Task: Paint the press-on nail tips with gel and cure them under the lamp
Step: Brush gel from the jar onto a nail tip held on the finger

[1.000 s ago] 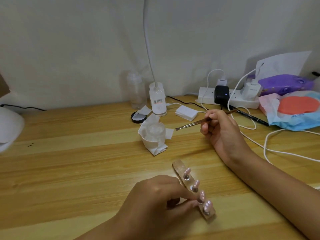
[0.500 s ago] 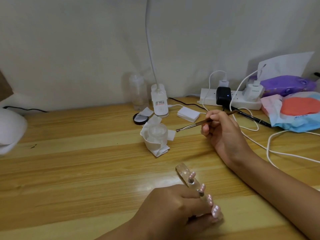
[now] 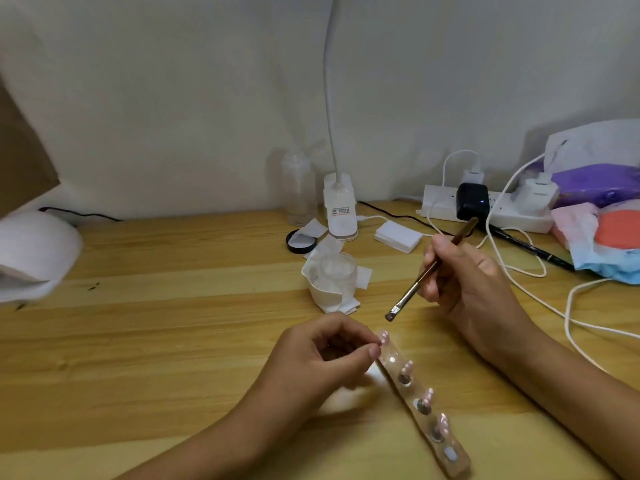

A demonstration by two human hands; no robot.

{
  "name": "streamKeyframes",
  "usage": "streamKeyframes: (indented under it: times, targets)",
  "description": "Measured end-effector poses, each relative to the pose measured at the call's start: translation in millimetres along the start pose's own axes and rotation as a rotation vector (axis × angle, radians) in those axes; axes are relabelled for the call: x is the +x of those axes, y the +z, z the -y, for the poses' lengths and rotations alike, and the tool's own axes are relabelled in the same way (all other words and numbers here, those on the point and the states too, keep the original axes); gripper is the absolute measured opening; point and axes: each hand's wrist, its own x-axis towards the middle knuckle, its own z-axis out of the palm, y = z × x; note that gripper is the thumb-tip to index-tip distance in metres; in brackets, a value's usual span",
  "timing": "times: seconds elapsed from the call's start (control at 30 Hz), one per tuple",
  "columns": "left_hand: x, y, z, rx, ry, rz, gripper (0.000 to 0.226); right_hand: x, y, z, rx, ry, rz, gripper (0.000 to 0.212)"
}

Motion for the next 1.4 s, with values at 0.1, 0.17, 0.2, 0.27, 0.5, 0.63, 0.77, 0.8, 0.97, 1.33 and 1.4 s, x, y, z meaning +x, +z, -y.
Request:
streamKeyframes:
  times: [0.1, 0.17, 0.2, 0.27, 0.5, 0.63, 0.77, 0.8, 0.97, 1.33, 1.4]
  targets:
    - [1, -1, -1, -0.033, -0.007, 0.013, 0.009, -1, 0, 0, -0.046, -0.017, -0.006, 0.025]
    - [1, -1, 0, -0.046, -0.009, 0.002, 0.012, -1, 0, 0, -0.066, -0.024, 0.018, 0.025]
    - [1, -1, 0, -0.048, -0.01, -0.002, 0.015, -2, 1, 0, -0.079, -0.025, 0.04, 0.024]
    - [2, -1, 1, -0.053, -0.013, -0.013, 0.014, -2, 1, -1, -0.112, -0.025, 0.089, 0.024]
    - [2, -2, 6, -0.084, -0.008, -0.022, 0.005, -2, 2, 2, -0.088, -0.043, -0.064, 0.02]
    - [3, -2, 7, -0.081, 0.003, -0.01, 0.011, -3, 3, 0, -0.118, -0.023, 0.031, 0.021]
    - [-4, -1, -3, -0.183, 0.019, -0.029, 0.013, 0, -5, -2, -0.36, -0.257, -0.15, 0.015]
    - [-9, 1, -6, -0.234, 0.026, -0.012, 0.018, 1, -7, -2, -0.499, -0.333, -0.143, 0.013]
    - [-31, 21, -14, -0.213, 0.225, 0.101, 0.009, -2, -11, -12, -1.213, -0.385, 0.214, 0.046]
    - [-41, 50, 2, 0.704, 0.635, 0.069, 0.011, -22, -7, 56, -1.333, -0.226, 0.136, 0.05]
    - [-42, 47, 1, 0.765, 0.682, 0.095, 0.012, -51, -12, 68, -1.385, -0.172, 0.172, 0.035]
